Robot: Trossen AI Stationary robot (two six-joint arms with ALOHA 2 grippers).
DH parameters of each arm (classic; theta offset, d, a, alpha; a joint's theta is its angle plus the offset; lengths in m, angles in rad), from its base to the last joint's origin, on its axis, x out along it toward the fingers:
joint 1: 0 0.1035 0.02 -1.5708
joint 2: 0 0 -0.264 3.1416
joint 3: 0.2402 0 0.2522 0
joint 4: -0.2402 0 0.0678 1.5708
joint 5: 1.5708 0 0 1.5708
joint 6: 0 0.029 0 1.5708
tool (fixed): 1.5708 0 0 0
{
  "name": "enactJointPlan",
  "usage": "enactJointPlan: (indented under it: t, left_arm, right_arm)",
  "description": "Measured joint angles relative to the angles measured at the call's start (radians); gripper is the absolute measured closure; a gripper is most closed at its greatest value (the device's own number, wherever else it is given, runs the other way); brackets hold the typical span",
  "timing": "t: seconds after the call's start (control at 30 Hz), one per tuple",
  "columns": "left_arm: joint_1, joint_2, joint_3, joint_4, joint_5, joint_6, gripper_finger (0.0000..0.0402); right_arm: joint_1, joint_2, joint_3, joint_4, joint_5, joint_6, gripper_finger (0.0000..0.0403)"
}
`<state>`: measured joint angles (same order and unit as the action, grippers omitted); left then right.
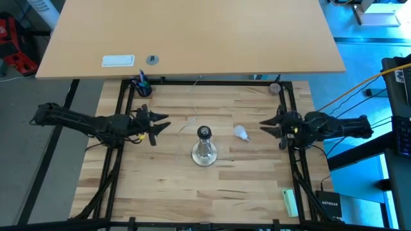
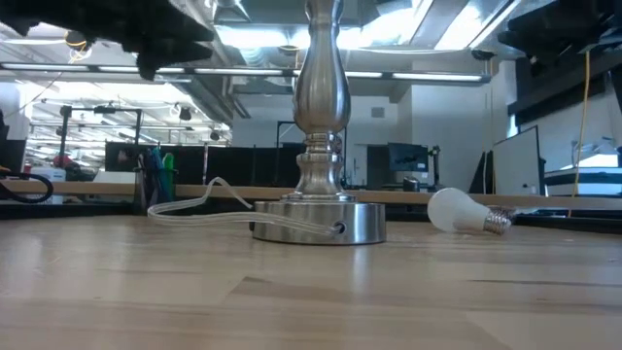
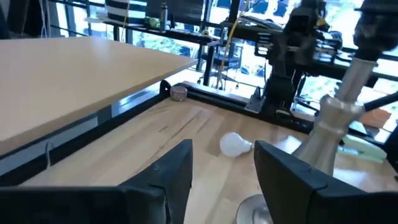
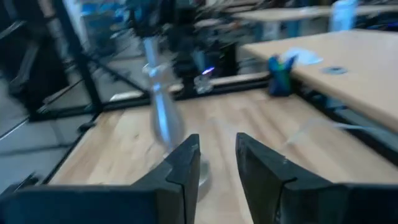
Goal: Screw lightbulb
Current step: Return to Home Position
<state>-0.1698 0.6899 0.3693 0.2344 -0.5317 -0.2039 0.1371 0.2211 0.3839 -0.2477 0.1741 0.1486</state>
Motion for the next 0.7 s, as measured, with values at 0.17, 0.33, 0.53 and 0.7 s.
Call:
enactJointPlan:
  t: [0.17,0.33,0.53,0.7]
  left_arm:
    - [0.006,-0.043,-0.014,-0.067,0.004,-0.05,0.0245]
    - [0.006,-0.064,-0.018,-0.148,0.12,0.083,0.0241]
    - [0.006,-0.183,-0.078,-0.106,0.237,0.156,0.024]
    - [0.006,-0.335,-0.206,-0.034,0.237,0.139,0.024]
  right_arm:
    - [0.0,-0.046,-0.001,0.003,0.037,0.001,0.0303]
    - [0.0,-0.048,-0.001,-0.034,-0.073,-0.07,0.0304]
    - [0.0,-0.062,-0.001,-0.076,-0.175,-0.097,0.0304]
    - [0.0,-0.077,-0.002,-0.078,-0.132,-0.096,0.0304]
